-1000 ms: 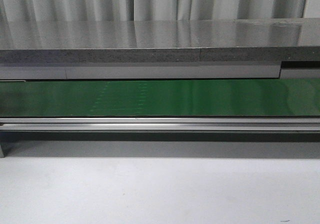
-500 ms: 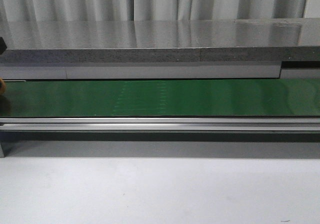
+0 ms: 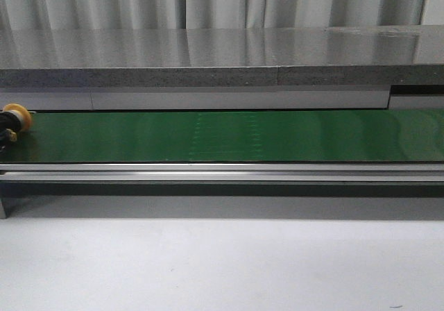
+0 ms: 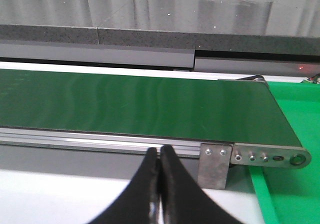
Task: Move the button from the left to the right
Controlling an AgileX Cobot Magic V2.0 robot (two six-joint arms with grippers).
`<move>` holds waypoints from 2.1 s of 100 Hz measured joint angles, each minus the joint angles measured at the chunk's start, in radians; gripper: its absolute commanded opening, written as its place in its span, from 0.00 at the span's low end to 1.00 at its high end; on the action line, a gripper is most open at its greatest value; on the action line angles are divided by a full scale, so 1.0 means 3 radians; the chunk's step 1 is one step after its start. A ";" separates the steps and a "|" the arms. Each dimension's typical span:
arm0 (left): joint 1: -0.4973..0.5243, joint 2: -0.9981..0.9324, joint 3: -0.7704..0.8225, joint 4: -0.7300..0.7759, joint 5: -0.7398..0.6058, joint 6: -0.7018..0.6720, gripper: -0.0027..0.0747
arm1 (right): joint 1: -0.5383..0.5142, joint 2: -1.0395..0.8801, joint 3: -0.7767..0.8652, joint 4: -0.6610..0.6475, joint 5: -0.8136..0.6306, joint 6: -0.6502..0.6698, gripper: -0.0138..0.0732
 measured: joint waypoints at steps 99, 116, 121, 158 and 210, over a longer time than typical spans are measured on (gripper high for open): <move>0.0000 -0.4036 0.2370 -0.0043 -0.0821 0.0080 0.77 | 0.0000 0.0000 0.0000 0.0000 0.0000 0.0000 0.08; 0.0000 -0.4042 0.2615 -0.0043 -0.1281 0.0085 0.77 | 0.0000 0.0000 0.0000 0.0000 0.0000 0.0000 0.08; 0.0000 -0.4035 0.2697 -0.0043 -0.1442 0.0085 0.77 | 0.0000 0.0000 0.0000 0.0000 0.0000 0.0000 0.08; 0.0000 -0.4000 0.3063 -0.0043 -0.1894 0.0085 0.71 | 0.0000 0.0000 0.0000 0.0000 0.0000 0.0000 0.08; 0.0000 -0.4000 0.3102 -0.0043 -0.1894 0.0085 0.04 | 0.0000 0.0000 0.0000 0.0000 0.0000 0.0000 0.08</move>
